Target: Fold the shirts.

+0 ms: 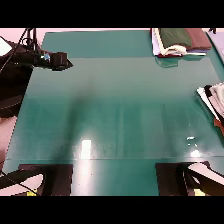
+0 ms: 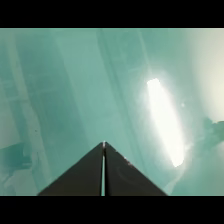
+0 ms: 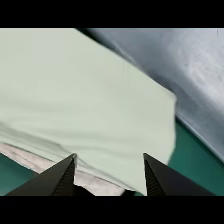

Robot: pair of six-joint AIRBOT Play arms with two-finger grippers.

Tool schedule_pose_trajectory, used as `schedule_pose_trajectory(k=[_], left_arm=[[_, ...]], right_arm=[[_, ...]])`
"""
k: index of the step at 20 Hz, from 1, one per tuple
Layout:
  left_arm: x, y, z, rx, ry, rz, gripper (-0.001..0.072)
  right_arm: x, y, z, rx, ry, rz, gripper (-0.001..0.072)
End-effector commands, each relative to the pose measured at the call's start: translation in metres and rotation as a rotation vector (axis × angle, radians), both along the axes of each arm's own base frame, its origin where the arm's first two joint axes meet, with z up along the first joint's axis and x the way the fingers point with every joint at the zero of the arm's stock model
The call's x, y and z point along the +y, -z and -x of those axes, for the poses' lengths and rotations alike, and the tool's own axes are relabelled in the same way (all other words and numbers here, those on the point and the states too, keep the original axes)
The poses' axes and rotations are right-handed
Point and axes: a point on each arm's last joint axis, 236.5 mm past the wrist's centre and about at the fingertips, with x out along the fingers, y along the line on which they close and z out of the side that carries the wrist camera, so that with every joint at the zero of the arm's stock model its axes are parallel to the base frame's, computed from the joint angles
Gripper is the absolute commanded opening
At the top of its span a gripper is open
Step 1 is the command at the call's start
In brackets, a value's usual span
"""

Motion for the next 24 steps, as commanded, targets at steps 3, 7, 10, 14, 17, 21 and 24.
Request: schedule_pose_trajectory(k=[3, 7, 10, 14, 17, 21, 24], left_arm=[[-0.001, 0.000, 0.000, 0.001, 0.000, 0.004, 0.0025], [-0.001, 0.001, 0.002, 0.016, -0.001, 0.008, 0.0026], [0.000, -0.001, -0.002, -0.002, -0.010, 0.011, 0.0025], [0.002, -0.008, -0.010, -0.039, -0.034, 0.021, 0.0026], [0.004, -0.014, -0.018, -0.075, -0.056, 0.031, 0.0026], [0.006, -0.022, -0.026, -0.117, -0.081, 0.043, 0.0026], [0.008, -0.027, -0.031, -0.140, -0.096, 0.049, 0.0026]], right_arm=[[0.084, -0.054, -0.124, -0.316, -0.299, -0.064, 0.0491], [0.239, -0.063, -0.206, -0.367, -0.703, -0.185, 0.0491], [0.349, -0.054, -0.224, -0.327, -0.966, -0.247, 0.0490], [0.454, -0.033, -0.221, -0.257, -1.207, -0.325, 0.0348], [0.495, -0.023, -0.214, -0.223, -1.299, -0.354, 0.0022], [0.507, -0.024, -0.210, -0.226, -1.325, -0.358, 0.0022], [0.508, -0.024, -0.208, -0.219, -1.329, -0.363, 0.0023]])
